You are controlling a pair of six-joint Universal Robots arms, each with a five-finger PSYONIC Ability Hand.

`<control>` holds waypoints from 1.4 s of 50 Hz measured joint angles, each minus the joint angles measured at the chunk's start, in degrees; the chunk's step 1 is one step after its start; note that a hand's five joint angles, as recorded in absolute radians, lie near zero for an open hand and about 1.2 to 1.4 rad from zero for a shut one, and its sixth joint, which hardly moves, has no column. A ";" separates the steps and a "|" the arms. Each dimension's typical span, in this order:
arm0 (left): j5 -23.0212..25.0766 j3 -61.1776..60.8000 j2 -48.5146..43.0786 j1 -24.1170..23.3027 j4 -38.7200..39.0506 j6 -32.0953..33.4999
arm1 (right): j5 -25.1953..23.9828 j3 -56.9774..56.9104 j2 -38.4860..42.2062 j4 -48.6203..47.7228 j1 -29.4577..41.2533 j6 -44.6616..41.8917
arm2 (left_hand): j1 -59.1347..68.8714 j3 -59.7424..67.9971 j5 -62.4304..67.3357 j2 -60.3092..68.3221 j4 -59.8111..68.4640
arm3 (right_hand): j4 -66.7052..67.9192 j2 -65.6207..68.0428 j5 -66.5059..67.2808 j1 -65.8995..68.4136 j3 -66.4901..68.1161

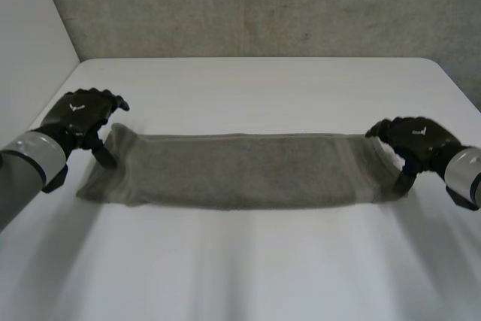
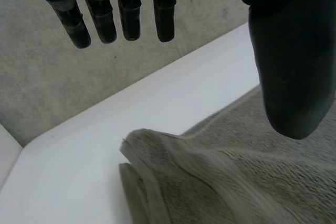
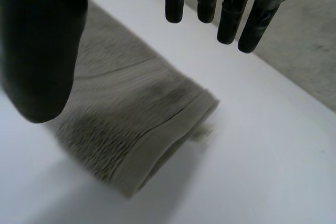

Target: Fold the towel.

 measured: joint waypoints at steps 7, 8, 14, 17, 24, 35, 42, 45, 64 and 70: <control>0.33 -3.38 -0.71 -0.32 2.55 0.23 | -4.06 4.00 4.77 -6.88 -1.48 -2.69 | 0.00 0.00 0.00 0.00 0.00 | 0.00 2.82 4.21 2.98 0.00; 0.33 -3.45 -0.79 -0.33 2.61 0.26 | -4.13 4.06 5.05 -7.16 -1.50 -2.74 | 0.00 0.00 0.00 0.00 0.00 | 0.00 3.08 4.45 3.19 0.00; 0.24 -3.77 -2.48 -0.28 2.97 0.51 | -4.10 3.79 7.84 -10.63 -1.47 -2.87 | 0.00 0.00 0.00 0.00 0.00 | 0.00 11.85 12.68 10.56 0.00; 0.19 -3.73 -3.38 -0.25 3.33 0.55 | -3.90 3.64 8.57 -12.19 -1.49 -2.79 | 0.00 0.00 0.00 0.00 0.00 | 0.00 12.71 13.61 11.88 0.00; 0.04 -3.64 -4.39 -0.13 4.05 0.58 | -3.71 3.49 9.91 -13.63 -1.70 -3.21 | 0.00 0.00 0.00 0.00 0.00 | 0.00 23.51 23.78 23.57 0.00; -0.10 -3.89 -3.97 -0.01 4.11 0.57 | -3.63 3.48 10.84 -12.55 -3.26 -7.48 | 0.00 0.00 0.00 0.00 0.00 | 0.00 58.86 61.52 59.41 0.00; -0.15 -3.99 -3.75 0.13 4.09 0.56 | -3.44 3.33 8.34 -12.13 -9.21 -8.15 | 0.00 0.00 0.00 0.00 0.00 | 0.00 58.86 61.52 59.54 0.00; -0.18 -3.99 -3.74 0.18 4.10 0.57 | -3.74 2.56 6.35 -11.95 -13.89 -8.24 | 0.00 0.00 0.00 0.00 0.00 | 0.00 58.86 61.52 59.57 0.00; -0.50 -4.14 -3.52 0.01 4.09 0.57 | -4.62 -14.51 -0.67 1.44 -6.75 -12.25 | 0.00 0.00 0.00 0.00 0.00 | 0.00 59.45 61.63 59.82 0.00; -0.60 -4.31 -3.42 -0.20 4.08 0.56 | -0.59 -17.62 1.02 1.50 10.75 -11.63 | 0.00 0.00 0.00 0.00 0.00 | 0.00 59.45 61.63 59.83 0.00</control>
